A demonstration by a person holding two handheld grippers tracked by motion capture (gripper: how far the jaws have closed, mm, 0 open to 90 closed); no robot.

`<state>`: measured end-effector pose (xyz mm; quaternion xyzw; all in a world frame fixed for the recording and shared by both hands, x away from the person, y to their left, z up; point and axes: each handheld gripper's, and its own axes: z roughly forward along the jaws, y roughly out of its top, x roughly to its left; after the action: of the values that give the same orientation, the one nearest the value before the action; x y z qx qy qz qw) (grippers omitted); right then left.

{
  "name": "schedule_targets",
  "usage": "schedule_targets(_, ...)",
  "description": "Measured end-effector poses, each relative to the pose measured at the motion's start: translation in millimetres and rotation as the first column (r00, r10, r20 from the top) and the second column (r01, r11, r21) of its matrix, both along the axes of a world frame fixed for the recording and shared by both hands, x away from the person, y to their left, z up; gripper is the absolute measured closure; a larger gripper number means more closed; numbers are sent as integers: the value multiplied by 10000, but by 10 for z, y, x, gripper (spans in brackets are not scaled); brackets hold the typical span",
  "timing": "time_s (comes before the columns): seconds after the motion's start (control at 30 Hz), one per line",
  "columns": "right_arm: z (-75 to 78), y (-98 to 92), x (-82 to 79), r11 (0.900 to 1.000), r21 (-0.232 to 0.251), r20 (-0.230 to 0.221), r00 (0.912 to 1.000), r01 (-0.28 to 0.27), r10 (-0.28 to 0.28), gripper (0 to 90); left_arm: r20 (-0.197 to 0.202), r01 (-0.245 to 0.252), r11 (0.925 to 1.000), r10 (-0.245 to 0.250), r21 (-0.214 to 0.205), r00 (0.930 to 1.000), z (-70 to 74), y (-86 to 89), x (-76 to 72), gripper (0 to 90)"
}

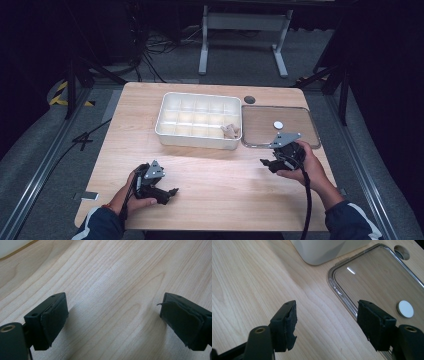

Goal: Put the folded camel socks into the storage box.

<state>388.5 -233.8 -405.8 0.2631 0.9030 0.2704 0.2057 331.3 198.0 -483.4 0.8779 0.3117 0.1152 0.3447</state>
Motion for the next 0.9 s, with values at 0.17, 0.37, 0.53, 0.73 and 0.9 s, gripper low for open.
schedule_targets(0.17, -40, -57, -61, 9999, -120, -13, 10000, -19, 19, 337, 2, -5, 10000, 5, 3, 10000, 0, 0, -1, 82)
schedule_targets(0.37, -94, -120, -120, 9997, -244, 36, 10000, 54, -53, 334, 1, -11, 10000, 11, 0, 10000, 0, 0, -1, 82)
schedule_targets(0.53, -198, -204, -190, 9997, -245, -14, 10000, 22, -23, 332, 3, -12, 10000, 12, -16, 10000, -2, -1, 0, 81)
schedule_targets(0.73, -282, -302, -267, 9999, -85, -136, 9999, 58, -59, 329, -1, -14, 10000, 14, -2, 10000, 0, 0, 0, 81)
schedule_targets(0.9, -348, -403, -326, 9998, 197, -237, 9997, 30, -25, 324, 9, -4, 10000, 4, -4, 10000, -1, 0, 1, 81)
